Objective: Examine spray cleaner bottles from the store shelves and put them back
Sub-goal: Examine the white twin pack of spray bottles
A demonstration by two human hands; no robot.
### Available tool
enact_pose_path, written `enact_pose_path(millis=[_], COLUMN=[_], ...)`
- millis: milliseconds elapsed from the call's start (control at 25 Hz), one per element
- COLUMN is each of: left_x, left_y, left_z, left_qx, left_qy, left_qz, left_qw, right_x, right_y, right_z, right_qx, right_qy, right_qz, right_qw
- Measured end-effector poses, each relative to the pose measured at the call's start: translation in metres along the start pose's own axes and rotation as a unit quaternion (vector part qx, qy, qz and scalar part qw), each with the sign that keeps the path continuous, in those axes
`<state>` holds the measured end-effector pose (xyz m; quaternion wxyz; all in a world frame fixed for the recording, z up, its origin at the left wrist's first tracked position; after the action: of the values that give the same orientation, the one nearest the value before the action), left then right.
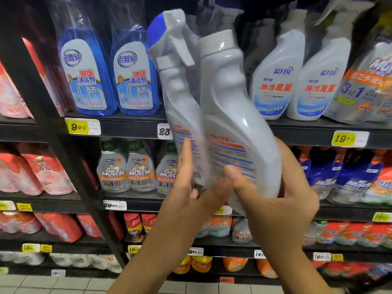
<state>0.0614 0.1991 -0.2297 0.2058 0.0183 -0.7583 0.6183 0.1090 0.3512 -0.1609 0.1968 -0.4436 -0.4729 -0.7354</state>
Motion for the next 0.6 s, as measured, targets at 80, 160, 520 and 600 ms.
enact_pose_path(millis=[80,160,520,600], left_x=[0.006,-0.002,-0.016,-0.020], left_y=[-0.008,-0.010,-0.008,-0.007], left_z=[-0.018,-0.016,0.024,0.026], left_qx=[-0.029,-0.079,-0.242,-0.281], left_qy=[0.022,-0.010,0.008,0.028], left_qz=[-0.001,-0.024,-0.043,-0.044], left_qw=[0.999,0.997,0.969,0.958], right_x=[-0.002,-0.008,-0.005,0.009], right_y=[0.012,0.024,-0.001,-0.044], right_z=[-0.007,-0.023,-0.053,-0.038], right_qx=[-0.048,-0.041,0.162,0.196], right_qy=[0.013,0.064,0.278,0.200], right_qz=[0.051,0.100,0.019,-0.077], right_qw=[0.997,0.992,0.947,0.957])
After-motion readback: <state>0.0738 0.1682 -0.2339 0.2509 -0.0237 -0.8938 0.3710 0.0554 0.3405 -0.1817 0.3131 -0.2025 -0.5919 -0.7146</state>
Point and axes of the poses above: each hand's wrist, its own x-axis towards the middle knuckle, its own z-axis out of the back of the hand, y = z × x, the point moved 10 cm from there along x, towards the middle knuckle, and after that the axes turned 6 degrees about y, right-handed, at the moved point
